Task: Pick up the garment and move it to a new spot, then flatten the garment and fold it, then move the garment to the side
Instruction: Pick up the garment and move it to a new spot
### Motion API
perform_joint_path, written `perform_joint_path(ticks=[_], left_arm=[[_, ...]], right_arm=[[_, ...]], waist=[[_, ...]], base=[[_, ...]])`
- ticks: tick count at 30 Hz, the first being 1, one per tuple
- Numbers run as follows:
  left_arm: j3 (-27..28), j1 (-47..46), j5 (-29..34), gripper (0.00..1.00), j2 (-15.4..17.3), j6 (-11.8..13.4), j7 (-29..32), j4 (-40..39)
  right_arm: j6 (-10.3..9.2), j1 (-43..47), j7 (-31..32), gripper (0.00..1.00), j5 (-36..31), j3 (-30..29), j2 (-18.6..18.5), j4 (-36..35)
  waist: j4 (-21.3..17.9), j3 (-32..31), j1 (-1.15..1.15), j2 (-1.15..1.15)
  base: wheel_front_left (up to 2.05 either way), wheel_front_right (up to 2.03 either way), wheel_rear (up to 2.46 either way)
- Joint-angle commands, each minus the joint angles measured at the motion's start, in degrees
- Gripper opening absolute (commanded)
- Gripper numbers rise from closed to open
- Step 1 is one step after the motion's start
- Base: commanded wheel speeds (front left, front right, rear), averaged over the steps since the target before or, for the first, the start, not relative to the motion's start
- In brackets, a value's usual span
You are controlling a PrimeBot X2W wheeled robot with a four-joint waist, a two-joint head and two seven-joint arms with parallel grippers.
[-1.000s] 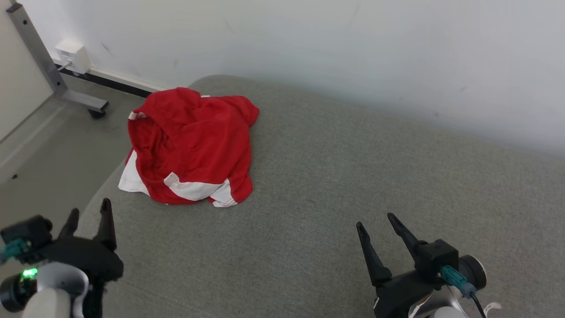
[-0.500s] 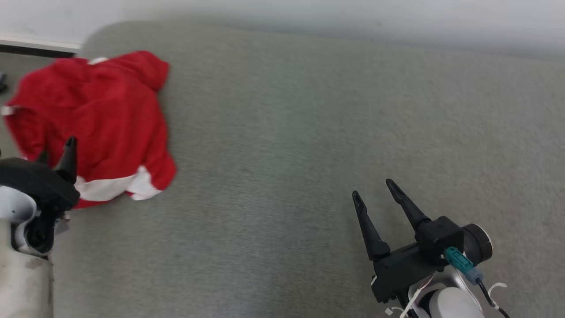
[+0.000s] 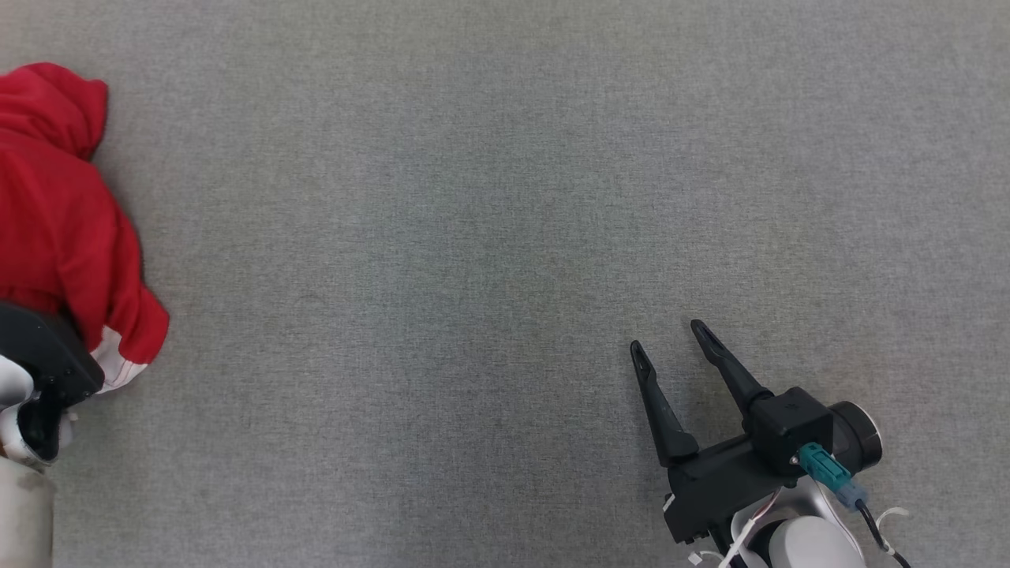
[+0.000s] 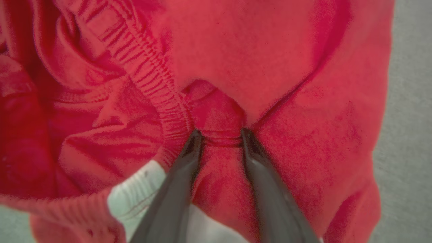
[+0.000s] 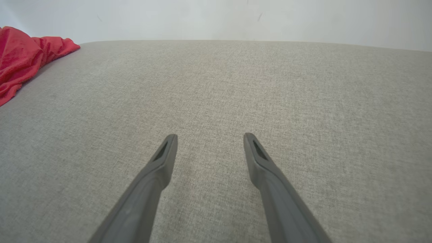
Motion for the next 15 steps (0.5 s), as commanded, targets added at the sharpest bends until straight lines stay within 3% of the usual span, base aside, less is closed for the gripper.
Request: perform_joint_path(ticks=[1,5,9,15], left_arm=[[-0.8,1.2,-0.1,0.0,-1.7,-0.1,0.7,1.3],[-1.4,1.0,0.8,0.0,-0.8,0.0,-0.7,-0.2],[-1.3,-0.4,1.6,0.0,2.6,-0.5,-2.3,-2.9],[-0.9,-3.5,0.7,0.0,7.0,-3.3,-0.2,-10.1]], right_arm=[[-0.13,0.5,-0.1,1.0,0.3,0.1,-0.1,0.0],[-0.14,0.4,-0.6,1.0,1.2,0.3,-0.1,0.8],[-0.14,0.3,-1.3,1.0,2.7,0.6,-0.1,2.1],[-0.13,0.4,-3.6,1.0,5.7,1.3,-0.1,5.1]], waist=[[-0.3,0.1,0.0,-0.01],[0.7,-1.9,0.0,-0.01],[1.6,-4.8,0.0,-0.01],[1.8,-9.8,0.0,-0.01]], base=[[0.0,0.0,0.0],[0.0,0.0,0.0],[0.0,0.0,0.0],[0.0,0.0,0.0]])
